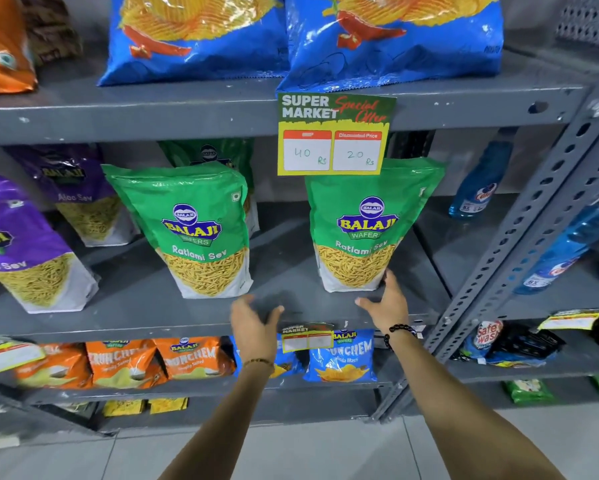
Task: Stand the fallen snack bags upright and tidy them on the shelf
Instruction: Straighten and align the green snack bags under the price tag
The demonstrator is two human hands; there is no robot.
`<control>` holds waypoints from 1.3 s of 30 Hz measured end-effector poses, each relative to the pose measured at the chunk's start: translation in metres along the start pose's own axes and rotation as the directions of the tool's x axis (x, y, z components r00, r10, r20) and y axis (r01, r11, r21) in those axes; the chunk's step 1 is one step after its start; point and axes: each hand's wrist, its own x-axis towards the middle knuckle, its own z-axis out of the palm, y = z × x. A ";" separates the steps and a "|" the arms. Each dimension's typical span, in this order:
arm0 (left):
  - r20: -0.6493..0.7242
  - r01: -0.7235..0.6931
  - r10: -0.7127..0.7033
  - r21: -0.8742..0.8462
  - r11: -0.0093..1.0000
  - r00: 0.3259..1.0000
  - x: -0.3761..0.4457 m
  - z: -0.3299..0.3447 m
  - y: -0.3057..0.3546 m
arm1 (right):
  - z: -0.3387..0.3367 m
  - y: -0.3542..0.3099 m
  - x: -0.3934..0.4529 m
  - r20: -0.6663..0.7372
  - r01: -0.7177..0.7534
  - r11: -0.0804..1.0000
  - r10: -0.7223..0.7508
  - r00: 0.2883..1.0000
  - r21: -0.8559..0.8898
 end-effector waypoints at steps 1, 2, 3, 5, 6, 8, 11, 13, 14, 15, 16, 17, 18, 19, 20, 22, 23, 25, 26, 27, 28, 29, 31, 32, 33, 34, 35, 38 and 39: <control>-0.102 0.031 -0.034 -0.034 0.999 0.994 0.006 -0.011 -0.004 | 0.000 0.000 0.000 -0.004 -0.001 1.000 0.001 1.000 -0.004; -0.177 0.055 -0.060 -0.037 0.998 0.982 0.016 -0.021 -0.008 | 0.000 -0.001 0.000 -0.009 -0.006 1.000 0.006 1.000 -0.008; -0.207 0.087 -0.092 -0.035 0.996 0.974 0.028 -0.029 -0.010 | 0.000 -0.001 0.000 -0.012 -0.010 1.000 0.010 1.000 -0.011; -0.172 0.158 -0.161 -0.033 0.987 0.972 0.052 -0.042 -0.011 | 0.000 -0.002 0.001 -0.013 -0.013 1.000 0.012 1.000 -0.017; -0.143 0.173 -0.172 -0.008 0.985 0.975 0.062 -0.045 -0.010 | -0.001 -0.003 0.001 -0.012 -0.016 1.000 0.016 1.000 -0.018; -0.105 0.170 -0.163 0.059 0.984 0.981 0.075 -0.047 -0.011 | -0.002 -0.003 0.002 -0.004 -0.024 0.999 0.024 1.000 -0.021; -0.110 0.189 -0.177 0.106 0.976 0.978 0.081 -0.046 -0.010 | -0.002 -0.002 0.003 0.006 -0.037 0.999 0.037 0.999 -0.020; -0.130 0.194 -0.179 0.115 0.974 0.975 0.081 -0.044 -0.010 | -0.002 -0.002 0.003 0.010 -0.048 0.999 0.048 0.999 -0.016; -0.138 0.194 -0.177 0.118 0.974 0.974 0.080 -0.044 -0.010 | -0.002 -0.001 0.003 0.013 -0.054 0.998 0.054 0.998 -0.011; -0.144 0.191 -0.173 0.119 0.974 0.974 0.080 -0.044 -0.010 | -0.002 -0.001 0.003 0.015 -0.061 0.998 0.061 0.998 -0.006; -0.147 0.189 -0.171 0.116 0.975 0.974 0.080 -0.043 -0.010 | -0.002 -0.002 0.003 0.016 -0.066 0.998 0.066 0.998 -0.002; -0.149 0.188 -0.171 0.110 0.976 0.974 0.079 -0.043 -0.010 | -0.002 -0.001 0.003 0.015 -0.069 0.998 0.069 0.998 -0.002; -0.149 0.189 -0.173 0.104 0.976 0.974 0.078 -0.044 -0.010 | -0.002 -0.002 0.003 0.014 -0.071 0.997 0.071 0.997 -0.007; -0.151 0.186 -0.170 0.100 0.977 0.974 0.077 -0.044 -0.011 | -0.002 -0.002 0.003 0.013 -0.071 0.997 0.071 0.997 -0.012; -0.152 0.181 -0.165 0.098 0.979 0.974 0.076 -0.044 -0.011 | -0.002 -0.003 0.003 0.013 -0.072 0.997 0.072 0.997 -0.020; -0.156 0.172 -0.155 0.103 0.980 0.975 0.075 -0.045 -0.012 | -0.002 -0.003 0.003 0.017 -0.078 0.997 0.078 0.997 -0.026; -0.156 0.170 -0.153 0.105 0.980 0.976 0.074 -0.046 -0.011 | -0.002 -0.003 0.003 0.018 -0.079 0.996 0.080 0.997 -0.030; -0.154 0.166 -0.149 0.108 0.980 0.977 0.074 -0.046 -0.012 | -0.002 -0.004 0.003 0.020 -0.083 0.996 0.083 0.996 -0.041; -0.151 0.169 -0.152 0.109 0.980 0.977 0.074 -0.046 -0.011 | -0.003 -0.004 0.003 0.021 -0.086 0.995 0.087 0.996 -0.047; -0.147 0.171 -0.154 0.110 0.979 0.977 0.074 -0.047 -0.011 | -0.003 -0.004 0.003 0.023 -0.086 0.995 0.087 0.996 -0.050; -0.147 0.176 -0.158 0.114 0.978 0.976 0.074 -0.047 -0.011 | -0.003 -0.005 0.003 0.025 -0.086 0.995 0.088 0.996 -0.056; -0.146 0.179 -0.162 0.113 0.977 0.976 0.075 -0.047 -0.011 | -0.003 -0.004 0.003 0.025 -0.083 0.995 0.084 0.996 -0.057; -0.149 0.197 -0.179 0.116 0.974 0.973 0.075 -0.048 -0.010 | -0.004 -0.004 0.003 0.032 -0.084 0.994 0.086 0.996 -0.067; -0.148 0.207 -0.190 0.110 0.972 0.970 0.075 -0.048 -0.009 | -0.004 -0.005 0.001 0.034 -0.089 0.992 0.092 0.995 -0.084; -0.143 0.208 -0.193 0.102 0.973 0.971 0.076 -0.048 -0.009 | -0.003 -0.004 0.001 0.030 -0.090 0.990 0.094 0.995 -0.105; -0.134 0.214 -0.200 0.101 0.972 0.971 0.075 -0.050 -0.008 | -0.003 -0.005 -0.003 0.024 -0.106 0.986 0.110 0.994 -0.129; -0.124 0.212 -0.200 0.097 0.972 0.972 0.073 -0.051 -0.008 | -0.002 -0.004 -0.006 0.011 -0.111 0.981 0.115 0.993 -0.157; -0.090 0.223 -0.215 0.089 0.971 0.972 0.066 -0.060 -0.009 | -0.003 -0.005 -0.022 -0.026 -0.130 0.963 0.128 0.991 -0.236; -0.065 0.221 -0.216 0.076 0.972 0.974 0.064 -0.066 -0.010 | -0.003 -0.005 -0.028 -0.042 -0.130 0.959 0.123 0.992 -0.253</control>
